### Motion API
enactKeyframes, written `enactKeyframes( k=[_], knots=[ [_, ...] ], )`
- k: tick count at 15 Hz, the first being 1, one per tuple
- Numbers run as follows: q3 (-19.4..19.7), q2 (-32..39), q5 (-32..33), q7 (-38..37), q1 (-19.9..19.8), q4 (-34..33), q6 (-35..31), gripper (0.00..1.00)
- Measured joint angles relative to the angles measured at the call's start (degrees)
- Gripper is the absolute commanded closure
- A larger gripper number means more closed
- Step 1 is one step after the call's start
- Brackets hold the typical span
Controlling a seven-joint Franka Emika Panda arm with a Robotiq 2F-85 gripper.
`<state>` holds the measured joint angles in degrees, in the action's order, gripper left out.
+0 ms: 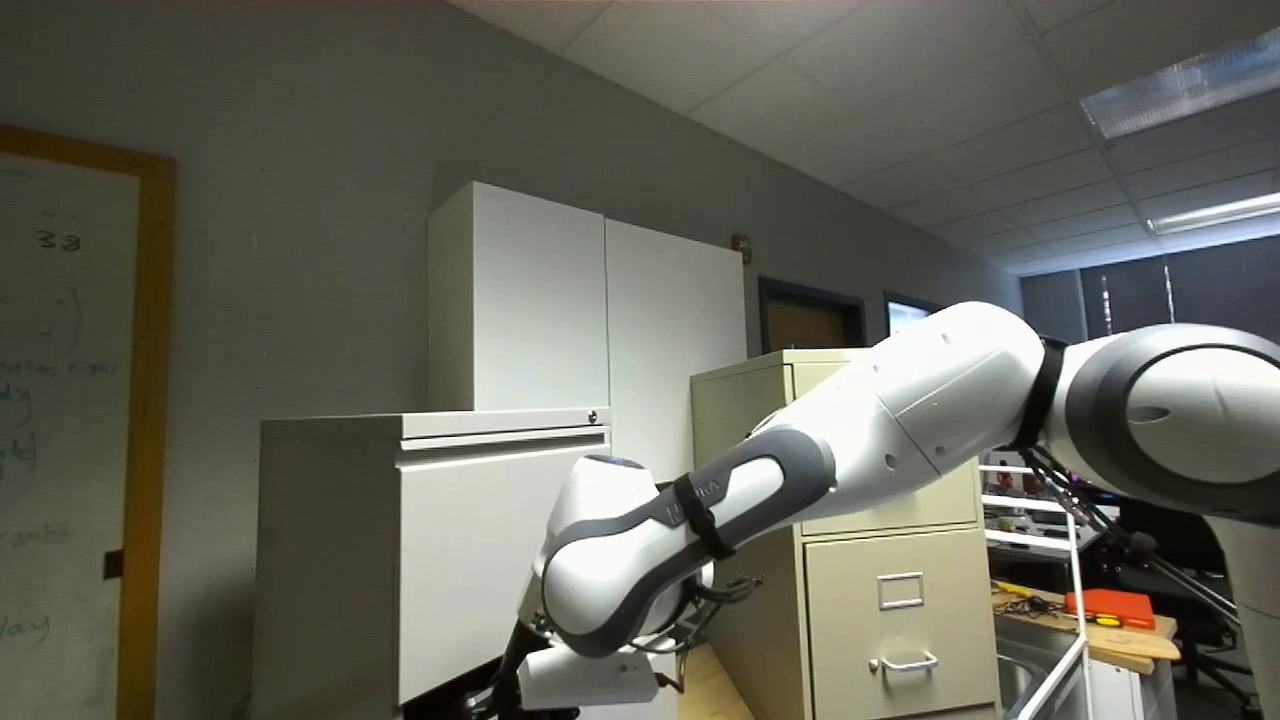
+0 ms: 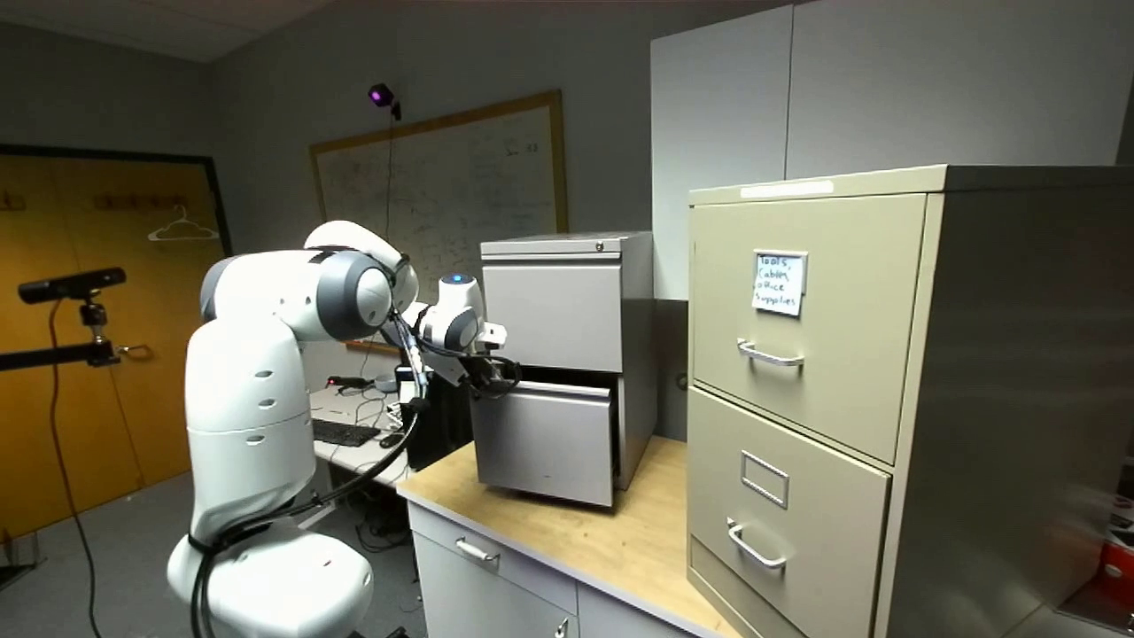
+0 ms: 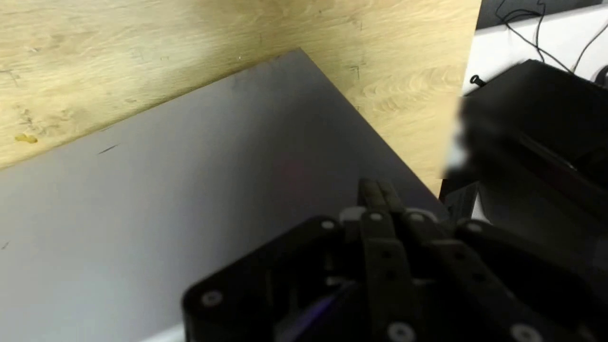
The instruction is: Close the bottom drawer on the left
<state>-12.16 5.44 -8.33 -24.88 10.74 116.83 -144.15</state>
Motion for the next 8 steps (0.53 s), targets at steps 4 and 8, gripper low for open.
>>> enactKeyframes(
  k=[4,8],
  knots=[
    [0.9,5.63,1.85,-5.49,0.74,-6.63,-0.6,1.0],
    [2.97,11.85,2.39,-9.54,2.58,-14.57,-0.54,1.0]
  ],
)
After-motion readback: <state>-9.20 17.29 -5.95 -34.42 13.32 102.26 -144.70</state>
